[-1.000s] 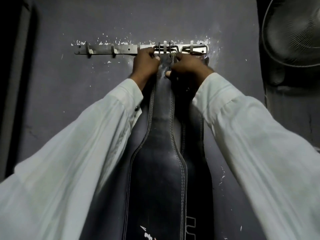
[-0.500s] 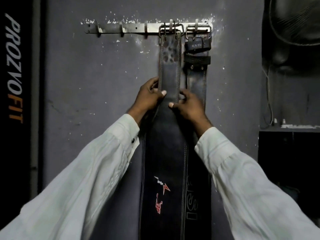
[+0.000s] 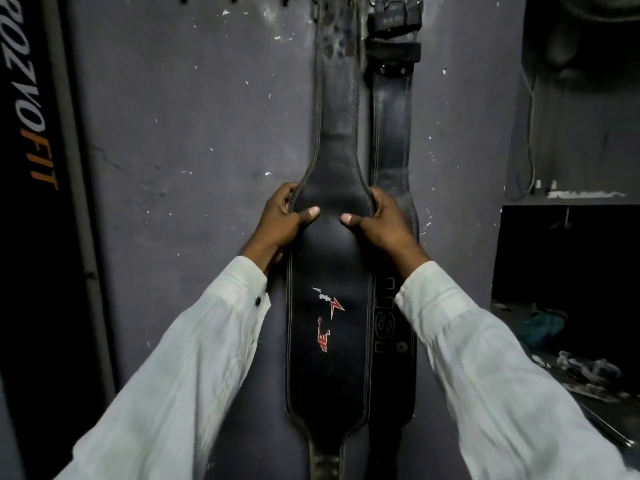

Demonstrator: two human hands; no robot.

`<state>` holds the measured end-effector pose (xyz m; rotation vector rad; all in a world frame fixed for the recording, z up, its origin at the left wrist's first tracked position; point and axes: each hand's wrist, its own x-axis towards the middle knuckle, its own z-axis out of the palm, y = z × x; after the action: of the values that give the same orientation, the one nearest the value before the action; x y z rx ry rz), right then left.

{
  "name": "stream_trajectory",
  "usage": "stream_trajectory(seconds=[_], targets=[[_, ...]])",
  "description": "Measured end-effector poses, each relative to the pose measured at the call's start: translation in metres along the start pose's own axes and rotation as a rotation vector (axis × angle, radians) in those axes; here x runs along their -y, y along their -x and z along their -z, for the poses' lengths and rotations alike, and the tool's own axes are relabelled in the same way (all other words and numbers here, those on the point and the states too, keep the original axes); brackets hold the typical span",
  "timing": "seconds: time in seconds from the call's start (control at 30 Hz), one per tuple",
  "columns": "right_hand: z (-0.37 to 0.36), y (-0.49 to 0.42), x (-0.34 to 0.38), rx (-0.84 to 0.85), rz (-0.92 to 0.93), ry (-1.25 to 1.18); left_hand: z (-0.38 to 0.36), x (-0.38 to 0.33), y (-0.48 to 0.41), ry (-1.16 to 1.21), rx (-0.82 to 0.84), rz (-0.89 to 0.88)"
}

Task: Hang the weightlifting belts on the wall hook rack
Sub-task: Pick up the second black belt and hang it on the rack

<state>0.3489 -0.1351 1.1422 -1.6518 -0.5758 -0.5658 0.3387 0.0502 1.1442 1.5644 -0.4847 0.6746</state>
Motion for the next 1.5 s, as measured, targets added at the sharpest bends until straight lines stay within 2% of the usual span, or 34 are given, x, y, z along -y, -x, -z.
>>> stream_trajectory(seconds=[0.13, 0.33, 0.47, 0.6, 0.67, 0.77, 0.93, 1.1, 1.3, 1.5], targets=[[0.001, 0.023, -0.014, 0.048, -0.107, -0.04, 0.005, 0.011, 0.024, 0.087, 0.109, 0.1], [-0.009, 0.042, -0.038, -0.119, -0.085, 0.028, 0.001, 0.036, 0.042, 0.08, 0.022, 0.093], [-0.015, 0.078, -0.052, -0.018, -0.17, 0.07, 0.004, 0.062, 0.077, 0.041, 0.12, 0.192], [-0.021, 0.107, -0.082, -0.125, -0.171, -0.025, -0.003, 0.077, 0.096, 0.084, 0.021, 0.145], [-0.02, 0.105, -0.089, -0.122, -0.195, -0.035, -0.002, 0.081, 0.1, 0.085, 0.06, 0.181], [-0.025, 0.131, -0.102, -0.034, -0.274, -0.008, 0.001, 0.101, 0.129, 0.02, 0.106, 0.269], [-0.03, 0.154, -0.122, -0.103, -0.279, -0.113, -0.003, 0.111, 0.138, 0.051, 0.043, 0.256], [-0.037, 0.178, -0.14, -0.091, -0.286, -0.098, 0.002, 0.138, 0.169, 0.023, 0.141, 0.358], [-0.046, 0.206, -0.166, -0.181, -0.303, -0.091, -0.006, 0.149, 0.176, 0.02, 0.017, 0.312], [-0.044, 0.232, -0.193, -0.109, -0.431, -0.026, -0.002, 0.178, 0.206, -0.053, 0.052, 0.405]])
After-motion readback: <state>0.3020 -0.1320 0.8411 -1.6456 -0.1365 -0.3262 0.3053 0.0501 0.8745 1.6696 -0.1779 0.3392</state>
